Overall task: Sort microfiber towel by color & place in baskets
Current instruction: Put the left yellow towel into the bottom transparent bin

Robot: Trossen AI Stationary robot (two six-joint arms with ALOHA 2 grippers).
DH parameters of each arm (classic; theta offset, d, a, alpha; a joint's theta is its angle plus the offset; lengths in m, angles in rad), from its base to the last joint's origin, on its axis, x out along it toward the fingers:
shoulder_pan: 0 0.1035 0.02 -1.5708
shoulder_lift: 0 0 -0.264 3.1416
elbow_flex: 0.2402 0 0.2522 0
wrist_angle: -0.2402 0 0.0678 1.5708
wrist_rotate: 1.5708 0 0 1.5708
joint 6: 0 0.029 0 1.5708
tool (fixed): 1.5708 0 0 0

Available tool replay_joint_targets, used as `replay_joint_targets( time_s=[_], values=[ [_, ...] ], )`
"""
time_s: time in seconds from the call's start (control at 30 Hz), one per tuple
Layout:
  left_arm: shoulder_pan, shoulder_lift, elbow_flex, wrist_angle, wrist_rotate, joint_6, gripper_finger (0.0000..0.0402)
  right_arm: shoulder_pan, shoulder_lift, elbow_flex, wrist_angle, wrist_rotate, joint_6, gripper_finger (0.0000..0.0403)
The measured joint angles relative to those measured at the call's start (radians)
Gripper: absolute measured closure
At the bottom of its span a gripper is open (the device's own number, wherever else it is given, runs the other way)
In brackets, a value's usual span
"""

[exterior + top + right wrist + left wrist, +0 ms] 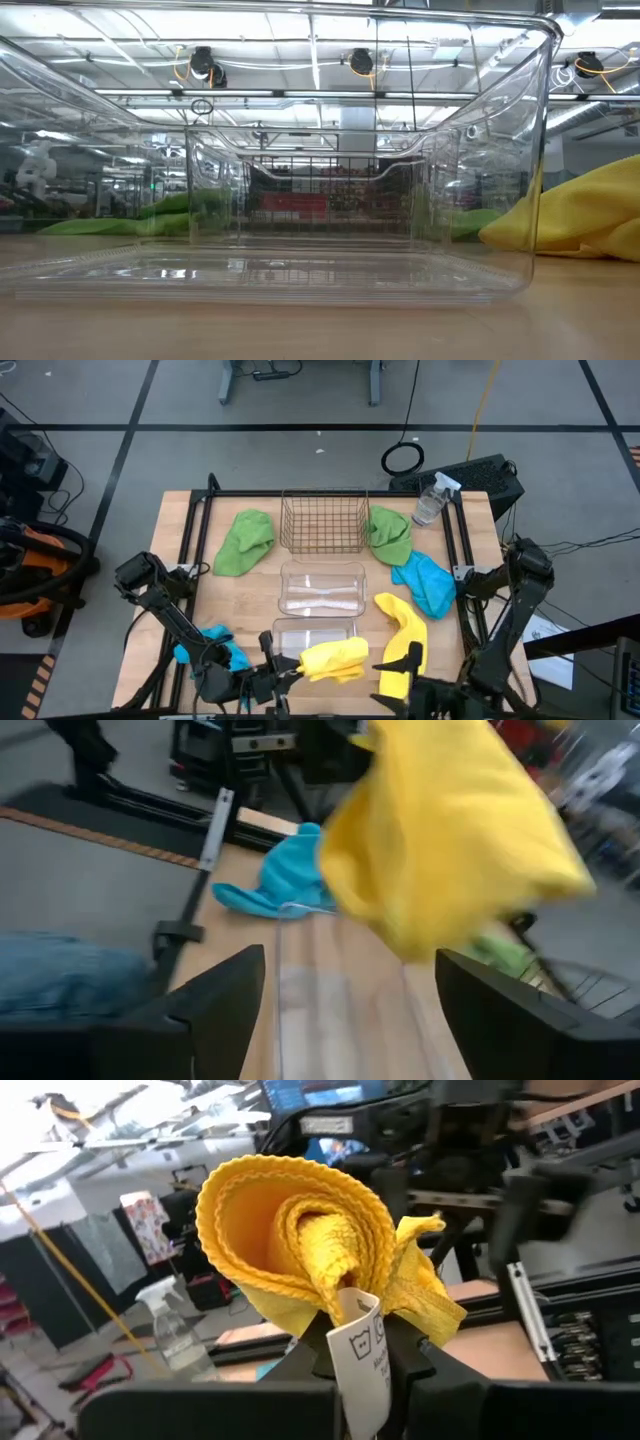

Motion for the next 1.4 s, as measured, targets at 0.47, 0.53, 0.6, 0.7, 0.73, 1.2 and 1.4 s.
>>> replay_joint_targets(
  time_s=[0.47,0.53,0.6,0.7,0.73,1.2,1.4],
  values=[
    [0.047,0.000,0.000,-0.078,0.028,-0.153,0.0385,-0.068,0.233,0.000,0.723,0.390,-0.831,0.0119],
    [0.052,0.000,0.000,-0.078,0.028,-0.185,0.0385,-0.077,0.247,0.000,0.813,0.389,-0.906,0.0118],
    [0.060,0.000,0.000,-0.079,0.028,-0.199,0.0385,-0.086,0.253,0.000,0.878,0.385,-0.949,0.0110],
    [0.070,0.000,0.000,-0.082,0.028,-0.201,0.0385,-0.092,0.256,0.000,0.892,0.392,-0.968,0.0084],
    [0.073,0.000,0.000,-0.082,0.029,-0.201,0.0385,-0.093,0.257,0.000,0.893,0.400,-0.966,0.0072],
    [0.073,0.000,0.000,-0.092,0.073,-0.217,0.0385,-0.117,0.255,0.000,0.893,0.442,-1.016,0.0167],
    [0.084,-0.001,0.000,-0.178,0.133,-0.198,0.0385,-0.121,0.255,0.000,0.890,0.436,-1.015,0.0322]
  ],
)
